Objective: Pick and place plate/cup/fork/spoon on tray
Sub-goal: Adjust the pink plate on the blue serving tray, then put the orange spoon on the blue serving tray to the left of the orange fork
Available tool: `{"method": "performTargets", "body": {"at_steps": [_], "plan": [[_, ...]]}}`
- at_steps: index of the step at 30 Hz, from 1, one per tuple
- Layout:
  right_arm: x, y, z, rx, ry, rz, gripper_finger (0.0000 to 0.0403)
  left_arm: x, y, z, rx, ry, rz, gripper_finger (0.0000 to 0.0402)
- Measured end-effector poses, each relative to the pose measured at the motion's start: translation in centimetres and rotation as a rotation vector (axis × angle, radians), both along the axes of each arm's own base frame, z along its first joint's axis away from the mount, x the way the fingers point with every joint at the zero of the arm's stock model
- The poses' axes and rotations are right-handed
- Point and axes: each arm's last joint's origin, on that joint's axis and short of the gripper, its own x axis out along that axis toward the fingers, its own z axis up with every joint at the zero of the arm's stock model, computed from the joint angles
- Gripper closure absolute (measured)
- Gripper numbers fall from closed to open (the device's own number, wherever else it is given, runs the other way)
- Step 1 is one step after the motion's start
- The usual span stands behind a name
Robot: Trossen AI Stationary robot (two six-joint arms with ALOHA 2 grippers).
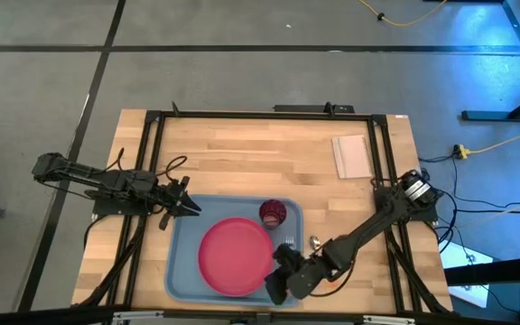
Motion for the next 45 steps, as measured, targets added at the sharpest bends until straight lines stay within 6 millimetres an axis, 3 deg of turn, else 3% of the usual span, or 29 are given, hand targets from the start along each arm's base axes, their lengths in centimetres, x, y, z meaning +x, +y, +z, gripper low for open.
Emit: {"method": "performTargets", "body": {"at_steps": [4,8,13,16,21,24,36,41,45], "plan": [[2.1,1.6,1.8,-0.048,-0.045,0.103,0.0380,0.0,0.0,0.0,0.000,0.000,0.000,0.0333],[2.1,1.4,2.9,-0.161,0.166,0.079,0.0380,0.0,0.0,0.0,0.000,-0.001,0.000,0.0333],[0.9,0.0,1.7,-0.239,0.519,-0.094,0.0380,0.0,0.0,0.0,0.000,0.000,0.000,0.0333],[1.6,-0.5,-0.3,-0.225,0.601,-0.134,0.0380,0.0,0.0,0.0,0.000,-0.001,0.001,0.0333],[3.3,-1.9,-3.2,-0.238,0.646,-0.176,0.0380,0.0,0.0,0.0,0.000,0.000,0.000,0.0333],[3.7,-2.4,-3.7,-0.240,0.656,-0.190,0.0380,0.0,0.0,0.0,0.000,0.000,0.000,0.0333],[6.1,-2.2,-3.2,-0.223,0.442,-0.077,0.0380,0.0,0.0,0.0,0.000,0.000,0.000,0.0333],[5.4,-2.3,-2.6,-0.221,0.508,-0.061,0.0380,0.0,0.0,0.0,0.000,0.000,0.000,0.0333],[4.4,-2.3,-0.3,-0.246,0.616,-0.077,0.0380,0.0,0.0,0.0,0.000,0.000,0.000,0.0333]]}}
